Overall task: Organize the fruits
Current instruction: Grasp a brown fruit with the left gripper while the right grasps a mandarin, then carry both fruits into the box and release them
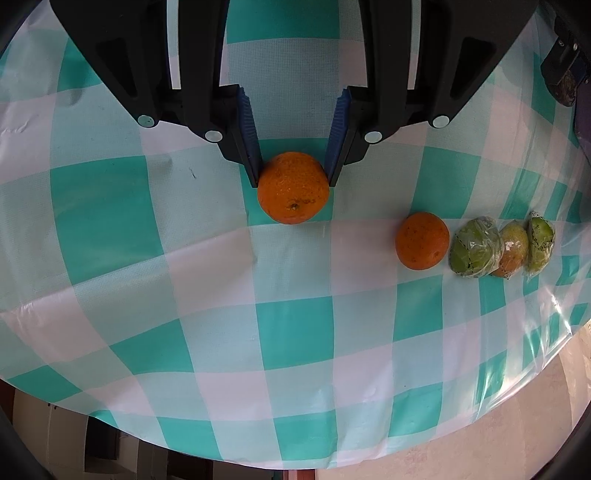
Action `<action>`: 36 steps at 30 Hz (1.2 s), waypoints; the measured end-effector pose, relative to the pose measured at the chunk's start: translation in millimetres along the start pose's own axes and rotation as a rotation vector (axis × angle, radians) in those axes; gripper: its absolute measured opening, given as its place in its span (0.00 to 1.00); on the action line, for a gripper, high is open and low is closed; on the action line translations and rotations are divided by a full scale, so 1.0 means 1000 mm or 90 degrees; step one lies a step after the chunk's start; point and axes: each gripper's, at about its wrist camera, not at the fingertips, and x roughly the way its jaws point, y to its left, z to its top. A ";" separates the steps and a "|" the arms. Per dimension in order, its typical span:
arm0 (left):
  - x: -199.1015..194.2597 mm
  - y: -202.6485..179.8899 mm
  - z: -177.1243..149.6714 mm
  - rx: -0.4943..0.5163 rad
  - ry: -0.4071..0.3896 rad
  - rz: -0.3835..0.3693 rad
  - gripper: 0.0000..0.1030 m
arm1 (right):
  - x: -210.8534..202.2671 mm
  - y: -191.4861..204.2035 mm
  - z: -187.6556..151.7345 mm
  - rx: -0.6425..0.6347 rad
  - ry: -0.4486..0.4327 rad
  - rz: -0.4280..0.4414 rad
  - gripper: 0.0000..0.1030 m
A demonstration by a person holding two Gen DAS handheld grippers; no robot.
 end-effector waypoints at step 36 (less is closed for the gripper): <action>-0.078 0.033 -0.073 -0.027 -0.041 -0.095 0.37 | -0.118 0.054 -0.137 -0.034 -0.040 0.108 0.34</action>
